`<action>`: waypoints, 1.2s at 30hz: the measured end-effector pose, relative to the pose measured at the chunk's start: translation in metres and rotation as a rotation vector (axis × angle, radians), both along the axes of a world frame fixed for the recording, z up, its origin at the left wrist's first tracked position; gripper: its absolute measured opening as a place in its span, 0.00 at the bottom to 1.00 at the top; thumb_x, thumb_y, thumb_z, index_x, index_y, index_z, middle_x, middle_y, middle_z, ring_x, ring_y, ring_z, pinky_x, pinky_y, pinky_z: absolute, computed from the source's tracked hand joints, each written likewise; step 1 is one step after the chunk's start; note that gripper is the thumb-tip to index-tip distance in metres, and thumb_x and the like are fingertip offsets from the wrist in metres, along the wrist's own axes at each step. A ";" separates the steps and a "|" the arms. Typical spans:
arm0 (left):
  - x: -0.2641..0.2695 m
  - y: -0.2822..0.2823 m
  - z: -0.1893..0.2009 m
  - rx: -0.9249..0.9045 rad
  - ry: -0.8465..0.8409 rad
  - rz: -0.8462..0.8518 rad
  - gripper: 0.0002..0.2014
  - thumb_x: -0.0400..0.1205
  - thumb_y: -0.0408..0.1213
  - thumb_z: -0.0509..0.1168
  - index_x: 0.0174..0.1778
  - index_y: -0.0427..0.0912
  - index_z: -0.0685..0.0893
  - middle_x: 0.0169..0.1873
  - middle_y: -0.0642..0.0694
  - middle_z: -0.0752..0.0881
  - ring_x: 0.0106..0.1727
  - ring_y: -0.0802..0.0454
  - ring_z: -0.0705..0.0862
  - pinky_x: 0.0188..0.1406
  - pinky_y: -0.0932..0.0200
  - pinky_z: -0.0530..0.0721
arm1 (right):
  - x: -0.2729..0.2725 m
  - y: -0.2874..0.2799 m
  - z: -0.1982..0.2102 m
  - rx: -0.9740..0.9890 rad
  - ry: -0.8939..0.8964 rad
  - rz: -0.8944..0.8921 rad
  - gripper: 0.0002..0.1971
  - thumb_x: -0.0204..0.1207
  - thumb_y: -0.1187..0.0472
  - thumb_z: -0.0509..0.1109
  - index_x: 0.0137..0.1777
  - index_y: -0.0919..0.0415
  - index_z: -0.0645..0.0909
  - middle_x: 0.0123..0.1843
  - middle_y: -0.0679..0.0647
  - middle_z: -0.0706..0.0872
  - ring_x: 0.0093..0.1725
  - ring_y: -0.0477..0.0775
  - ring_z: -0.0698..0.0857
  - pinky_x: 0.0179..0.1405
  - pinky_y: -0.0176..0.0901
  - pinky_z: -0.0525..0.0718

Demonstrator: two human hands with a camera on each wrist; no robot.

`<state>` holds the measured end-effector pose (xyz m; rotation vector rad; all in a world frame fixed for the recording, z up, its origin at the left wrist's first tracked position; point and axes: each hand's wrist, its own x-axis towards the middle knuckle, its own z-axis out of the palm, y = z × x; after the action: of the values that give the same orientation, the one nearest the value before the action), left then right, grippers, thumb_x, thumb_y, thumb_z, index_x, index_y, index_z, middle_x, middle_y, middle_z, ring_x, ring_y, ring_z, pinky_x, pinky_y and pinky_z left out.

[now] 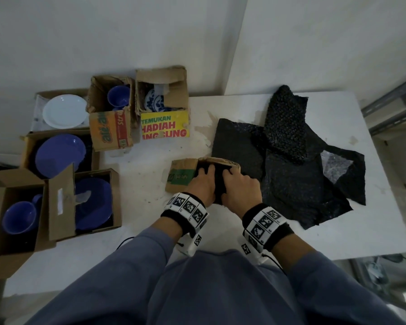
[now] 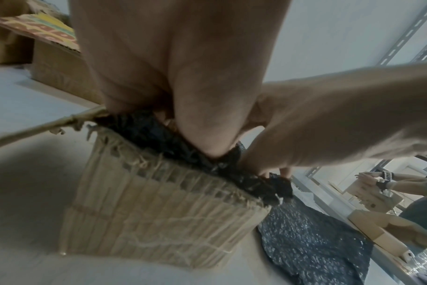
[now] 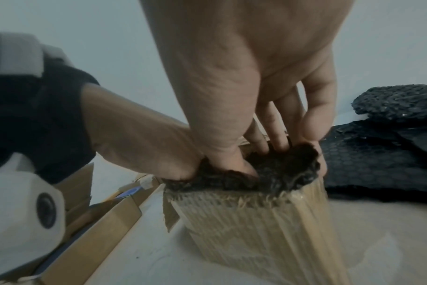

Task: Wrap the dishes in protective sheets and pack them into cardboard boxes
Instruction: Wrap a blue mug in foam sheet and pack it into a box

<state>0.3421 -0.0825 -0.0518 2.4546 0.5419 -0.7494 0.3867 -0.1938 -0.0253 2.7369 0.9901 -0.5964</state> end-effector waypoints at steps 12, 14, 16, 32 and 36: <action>-0.005 -0.004 -0.003 -0.018 -0.008 -0.018 0.47 0.80 0.34 0.70 0.86 0.49 0.44 0.76 0.34 0.66 0.59 0.37 0.85 0.58 0.45 0.84 | 0.017 0.011 -0.010 -0.059 0.139 -0.001 0.33 0.75 0.47 0.71 0.77 0.59 0.67 0.64 0.60 0.80 0.53 0.62 0.87 0.38 0.49 0.76; -0.003 -0.004 -0.003 -0.018 0.012 -0.033 0.47 0.81 0.34 0.69 0.87 0.49 0.43 0.78 0.33 0.63 0.61 0.36 0.84 0.58 0.44 0.83 | 0.021 0.013 -0.011 -0.073 0.153 0.005 0.31 0.76 0.48 0.69 0.76 0.59 0.67 0.58 0.58 0.85 0.52 0.62 0.87 0.38 0.50 0.77; -0.002 -0.004 -0.002 -0.010 0.021 -0.040 0.46 0.82 0.34 0.68 0.87 0.49 0.43 0.80 0.32 0.59 0.61 0.35 0.83 0.59 0.44 0.83 | 0.025 0.016 -0.012 -0.076 0.194 -0.013 0.30 0.75 0.48 0.69 0.74 0.59 0.69 0.58 0.58 0.85 0.52 0.62 0.87 0.38 0.50 0.78; 0.007 -0.003 -0.003 -0.029 0.062 0.107 0.42 0.81 0.36 0.69 0.85 0.37 0.50 0.79 0.36 0.65 0.72 0.37 0.77 0.70 0.48 0.77 | 0.050 0.026 -0.013 0.038 0.551 -0.321 0.18 0.66 0.54 0.77 0.56 0.55 0.85 0.52 0.54 0.87 0.49 0.55 0.87 0.47 0.46 0.87; 0.014 -0.004 0.000 0.019 0.128 0.078 0.38 0.83 0.38 0.67 0.84 0.36 0.52 0.83 0.34 0.51 0.69 0.36 0.79 0.67 0.48 0.78 | 0.050 0.027 -0.012 0.050 0.551 -0.343 0.19 0.69 0.52 0.73 0.59 0.55 0.85 0.57 0.55 0.87 0.52 0.56 0.87 0.52 0.48 0.88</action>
<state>0.3560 -0.0869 -0.0523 2.3990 0.6918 -0.8773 0.4367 -0.1668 -0.0370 2.8652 0.6162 -1.4558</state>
